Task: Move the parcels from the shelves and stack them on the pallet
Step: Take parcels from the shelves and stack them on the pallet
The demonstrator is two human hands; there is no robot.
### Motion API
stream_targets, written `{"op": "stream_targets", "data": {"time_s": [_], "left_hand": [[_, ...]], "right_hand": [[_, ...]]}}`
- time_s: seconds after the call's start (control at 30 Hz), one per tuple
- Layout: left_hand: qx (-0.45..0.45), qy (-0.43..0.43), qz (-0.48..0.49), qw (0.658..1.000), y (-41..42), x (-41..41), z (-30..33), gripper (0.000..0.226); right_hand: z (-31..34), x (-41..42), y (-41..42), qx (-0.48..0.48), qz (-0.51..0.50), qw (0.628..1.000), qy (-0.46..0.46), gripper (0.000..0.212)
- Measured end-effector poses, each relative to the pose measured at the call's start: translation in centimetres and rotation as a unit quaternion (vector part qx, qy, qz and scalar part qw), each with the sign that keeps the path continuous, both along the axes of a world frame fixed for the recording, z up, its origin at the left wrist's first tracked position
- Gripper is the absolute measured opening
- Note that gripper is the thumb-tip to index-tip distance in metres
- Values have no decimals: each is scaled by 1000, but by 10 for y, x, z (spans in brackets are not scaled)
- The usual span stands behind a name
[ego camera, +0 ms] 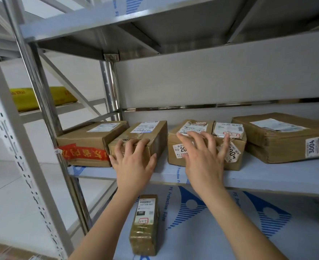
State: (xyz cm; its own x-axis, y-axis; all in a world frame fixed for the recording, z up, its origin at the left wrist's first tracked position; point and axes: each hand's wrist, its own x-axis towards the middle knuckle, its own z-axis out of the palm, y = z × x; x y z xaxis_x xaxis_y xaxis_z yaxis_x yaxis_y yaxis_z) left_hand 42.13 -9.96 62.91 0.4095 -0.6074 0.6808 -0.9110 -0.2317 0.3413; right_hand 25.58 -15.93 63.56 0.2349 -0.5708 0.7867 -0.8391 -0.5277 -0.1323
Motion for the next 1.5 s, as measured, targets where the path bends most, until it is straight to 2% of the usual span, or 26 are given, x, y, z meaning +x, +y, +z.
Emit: {"op": "stream_targets", "data": {"time_s": [0.13,0.2,0.27,0.3,0.37,0.43,0.5,0.67,0.87,1.0,1.07,1.17,1.3,1.4,1.5], "left_hand": [[-7,-13,8,1000,3,-7,0,45],[-14,-33,5,999,5,-13,2,47],[-39,-11,-11,999,8,-17,5,52],[-64,22,-23,997,9,-17,6,52],[-134,92,-37,986,12,-13,6,51],[-177,138,-25,974,14,-6,4,50],[-178,194,-31,964,16,3,-1,48],[-155,351,-180,906,22,12,-10,55],[-150,483,-167,846,28,9,13,31],[-130,559,-189,797,34,8,25,30],[-129,580,-184,783,38,10,27,28],[-135,578,-196,781,44,11,28,22],[-128,573,-237,774,54,5,30,27],[-145,586,-253,756,64,0,31,27],[-168,595,-275,736,76,-5,27,38]], "right_hand": [[-2,6,2,-11,-28,999,-24,71],[-6,18,8,-55,43,996,-52,57],[-9,33,12,-80,178,974,-118,39],[-10,40,13,-63,239,956,-158,35],[-11,51,14,13,305,927,-216,40],[-15,60,12,98,307,917,-235,55],[-20,64,10,145,285,921,-220,65],[-19,61,4,171,314,901,-246,48],[-20,59,3,144,368,871,-290,41],[-25,57,3,119,400,856,-304,34],[-27,56,4,116,416,846,-312,33],[-31,54,7,95,439,830,-331,32],[-37,51,13,60,480,806,-343,36],[-40,46,19,55,501,783,-366,39],[-39,39,32,60,531,749,-393,47]]}}
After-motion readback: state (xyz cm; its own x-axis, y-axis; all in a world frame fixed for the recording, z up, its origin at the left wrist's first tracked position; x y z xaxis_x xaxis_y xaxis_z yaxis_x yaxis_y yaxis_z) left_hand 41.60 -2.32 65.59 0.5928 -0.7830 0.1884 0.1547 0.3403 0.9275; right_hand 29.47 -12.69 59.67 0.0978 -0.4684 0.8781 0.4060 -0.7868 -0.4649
